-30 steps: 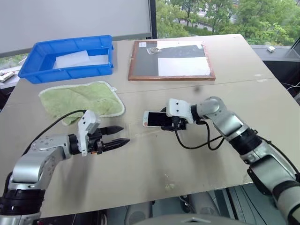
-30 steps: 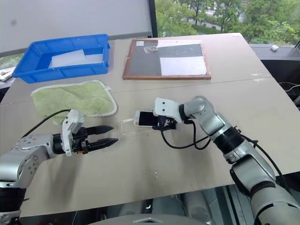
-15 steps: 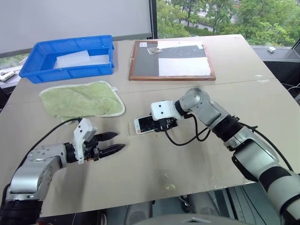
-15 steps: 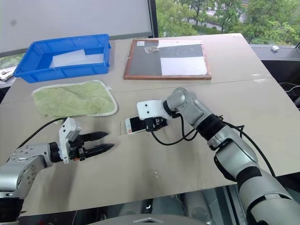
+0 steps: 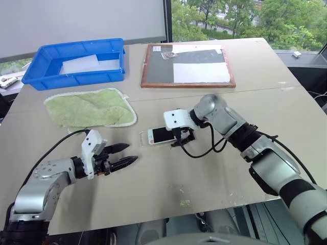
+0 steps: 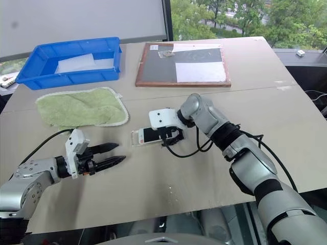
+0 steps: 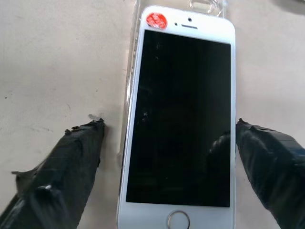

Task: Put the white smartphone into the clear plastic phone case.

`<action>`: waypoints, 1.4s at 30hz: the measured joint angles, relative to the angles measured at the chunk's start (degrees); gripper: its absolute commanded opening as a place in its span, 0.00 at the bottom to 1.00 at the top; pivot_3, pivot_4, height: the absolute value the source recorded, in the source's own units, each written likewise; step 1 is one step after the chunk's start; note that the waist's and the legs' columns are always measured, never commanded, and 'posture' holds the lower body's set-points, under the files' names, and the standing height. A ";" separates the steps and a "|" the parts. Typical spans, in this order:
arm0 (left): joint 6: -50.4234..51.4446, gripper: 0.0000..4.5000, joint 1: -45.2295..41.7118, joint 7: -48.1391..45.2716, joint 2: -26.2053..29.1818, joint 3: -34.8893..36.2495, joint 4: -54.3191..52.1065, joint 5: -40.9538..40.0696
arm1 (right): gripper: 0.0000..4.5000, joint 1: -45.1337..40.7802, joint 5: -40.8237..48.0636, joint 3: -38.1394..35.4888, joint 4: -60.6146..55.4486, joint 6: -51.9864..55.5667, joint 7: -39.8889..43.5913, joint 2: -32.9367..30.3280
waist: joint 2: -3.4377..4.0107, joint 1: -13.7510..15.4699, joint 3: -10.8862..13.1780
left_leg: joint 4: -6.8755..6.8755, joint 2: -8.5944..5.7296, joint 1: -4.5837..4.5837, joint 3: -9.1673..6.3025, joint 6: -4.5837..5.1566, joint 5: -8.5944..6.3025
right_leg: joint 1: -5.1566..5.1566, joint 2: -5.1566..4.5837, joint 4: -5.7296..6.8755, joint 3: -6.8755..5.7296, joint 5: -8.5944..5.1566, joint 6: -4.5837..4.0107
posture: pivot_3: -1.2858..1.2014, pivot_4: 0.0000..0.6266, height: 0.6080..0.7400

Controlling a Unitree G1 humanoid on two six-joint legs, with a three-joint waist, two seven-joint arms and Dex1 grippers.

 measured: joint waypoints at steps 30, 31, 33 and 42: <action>2.43 0.37 -4.85 2.72 -2.72 -0.93 2.18 0.97 | 0.00 10.58 6.97 -6.05 -12.35 15.10 -13.87 3.70 | -0.02 -0.05 -0.02 | 0.00 -0.01 0.01 0.01 0.00 0.00 | 0.01 0.00 0.01 0.03 0.00 0.01 | 0.52 0.24 1.00; 2.60 0.37 -4.75 2.86 -2.72 -0.92 2.09 0.97 | 0.00 10.58 6.82 -5.44 -12.34 14.52 -13.66 3.73 | -0.05 -0.07 -0.04 | 0.00 -0.01 0.03 0.00 0.00 0.00 | 0.01 0.00 0.01 0.02 0.00 0.01 | 0.52 0.24 1.00; 2.92 0.37 -4.15 3.05 -2.72 -0.65 1.59 0.96 | 0.00 10.64 6.41 -4.48 -11.99 13.30 -13.72 3.95 | -0.04 -0.09 -0.04 | 0.00 0.00 0.06 0.00 0.00 0.00 | 0.02 0.00 0.04 0.02 0.00 0.01 | 0.52 0.24 1.00; 4.71 0.37 -2.81 5.15 -2.72 0.01 -0.82 0.45 | 0.00 8.86 2.21 -1.36 -5.96 5.55 -14.84 5.30 | -0.04 0.00 -0.23 | -0.01 0.01 0.75 0.02 0.00 0.00 | 0.64 0.01 0.04 0.05 -0.23 -0.04 | 0.52 0.24 1.00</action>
